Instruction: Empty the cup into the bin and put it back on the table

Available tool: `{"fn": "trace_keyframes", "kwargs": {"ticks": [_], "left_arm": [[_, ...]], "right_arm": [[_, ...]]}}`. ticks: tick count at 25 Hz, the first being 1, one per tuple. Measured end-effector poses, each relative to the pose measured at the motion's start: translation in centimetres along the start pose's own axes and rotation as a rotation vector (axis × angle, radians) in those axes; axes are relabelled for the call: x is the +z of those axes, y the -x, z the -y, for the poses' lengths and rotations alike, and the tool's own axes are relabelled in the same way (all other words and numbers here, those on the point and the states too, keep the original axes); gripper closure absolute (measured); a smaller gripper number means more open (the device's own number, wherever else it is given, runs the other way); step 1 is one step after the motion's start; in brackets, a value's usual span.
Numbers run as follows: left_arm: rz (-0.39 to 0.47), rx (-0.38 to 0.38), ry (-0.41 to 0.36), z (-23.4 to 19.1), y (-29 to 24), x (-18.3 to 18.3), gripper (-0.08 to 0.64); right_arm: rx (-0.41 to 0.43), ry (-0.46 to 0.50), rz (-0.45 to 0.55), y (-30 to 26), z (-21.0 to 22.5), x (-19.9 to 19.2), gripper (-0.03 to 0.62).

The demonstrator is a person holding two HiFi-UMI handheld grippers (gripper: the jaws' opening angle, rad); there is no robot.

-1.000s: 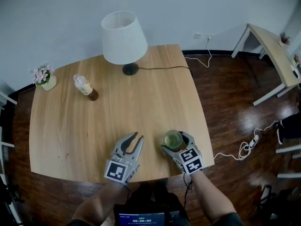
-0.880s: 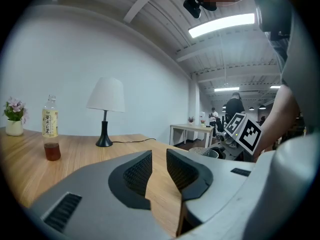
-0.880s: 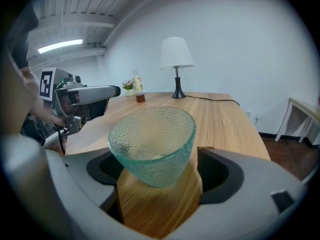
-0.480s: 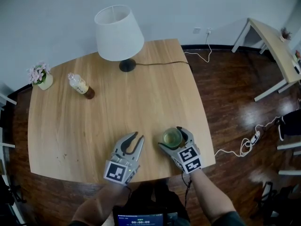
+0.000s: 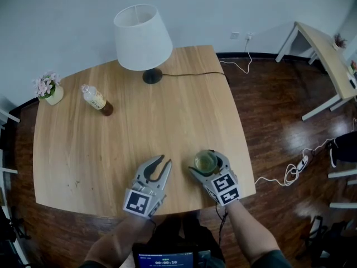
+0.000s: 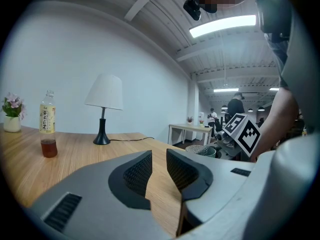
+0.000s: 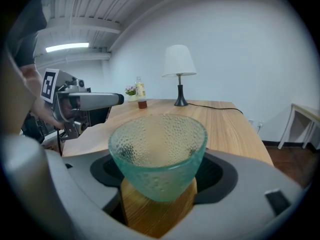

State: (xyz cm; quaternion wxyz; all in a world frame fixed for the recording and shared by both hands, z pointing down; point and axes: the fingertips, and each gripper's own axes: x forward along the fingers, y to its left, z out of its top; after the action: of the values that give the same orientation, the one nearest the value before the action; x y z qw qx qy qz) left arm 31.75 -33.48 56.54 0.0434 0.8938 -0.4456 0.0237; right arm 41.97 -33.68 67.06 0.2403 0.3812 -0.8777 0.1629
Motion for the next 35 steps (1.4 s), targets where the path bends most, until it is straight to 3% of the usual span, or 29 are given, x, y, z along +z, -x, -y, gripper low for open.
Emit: {"fn": "trace_keyframes", "kwargs": {"ticks": [14,25,30,35], "left_arm": [[0.046,0.004,0.001,0.1,1.1,2.2,0.465],[0.203,0.032,0.005,0.8,5.1,11.0,0.479],[0.287,0.049,-0.044,1.7,7.8,14.9,0.495],[0.317,0.058,-0.06,2.5,10.3,17.4,0.533]], "right_arm": [[0.025,0.032,0.025,1.3,-1.6,1.8,0.202],[0.054,0.071,0.079,7.2,-3.9,9.1,0.204],[0.063,0.089,0.106,10.3,-5.6,12.1,0.204],[0.083,0.12,0.138,12.8,-7.5,14.3,0.204]]}}
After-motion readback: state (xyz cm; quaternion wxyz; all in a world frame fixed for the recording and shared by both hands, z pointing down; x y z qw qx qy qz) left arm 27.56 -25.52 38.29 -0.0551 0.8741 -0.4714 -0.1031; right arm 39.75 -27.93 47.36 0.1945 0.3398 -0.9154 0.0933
